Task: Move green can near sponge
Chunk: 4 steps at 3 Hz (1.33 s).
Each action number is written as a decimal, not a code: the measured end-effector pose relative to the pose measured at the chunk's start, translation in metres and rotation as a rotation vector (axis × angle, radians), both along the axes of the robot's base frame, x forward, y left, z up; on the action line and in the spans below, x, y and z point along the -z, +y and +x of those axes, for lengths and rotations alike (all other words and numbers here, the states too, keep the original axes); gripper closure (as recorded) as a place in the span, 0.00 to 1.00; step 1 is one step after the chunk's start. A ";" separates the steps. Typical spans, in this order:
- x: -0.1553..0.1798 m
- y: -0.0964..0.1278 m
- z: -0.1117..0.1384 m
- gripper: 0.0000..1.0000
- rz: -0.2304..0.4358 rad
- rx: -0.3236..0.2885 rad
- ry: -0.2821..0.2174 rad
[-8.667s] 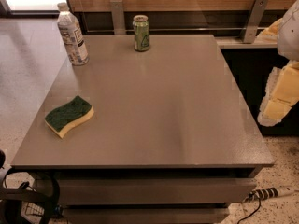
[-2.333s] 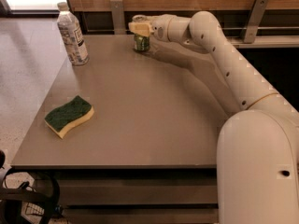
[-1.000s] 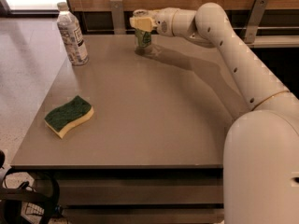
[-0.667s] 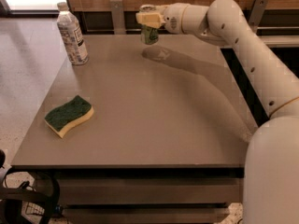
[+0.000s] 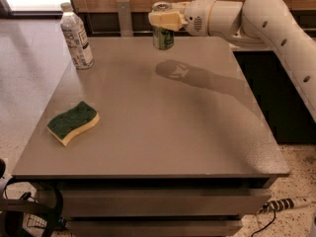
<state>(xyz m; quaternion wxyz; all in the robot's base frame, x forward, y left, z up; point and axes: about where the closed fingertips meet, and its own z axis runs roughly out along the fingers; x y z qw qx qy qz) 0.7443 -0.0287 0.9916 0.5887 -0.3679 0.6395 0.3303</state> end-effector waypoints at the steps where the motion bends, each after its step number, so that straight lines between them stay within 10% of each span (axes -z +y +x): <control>1: -0.012 0.011 -0.041 1.00 -0.018 -0.044 -0.004; 2: 0.003 0.056 -0.113 1.00 -0.050 -0.105 -0.021; 4: 0.004 0.068 -0.133 1.00 -0.035 -0.112 -0.016</control>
Offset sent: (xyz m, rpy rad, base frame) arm -0.1246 0.0576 0.0027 -0.0416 -0.0238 0.1181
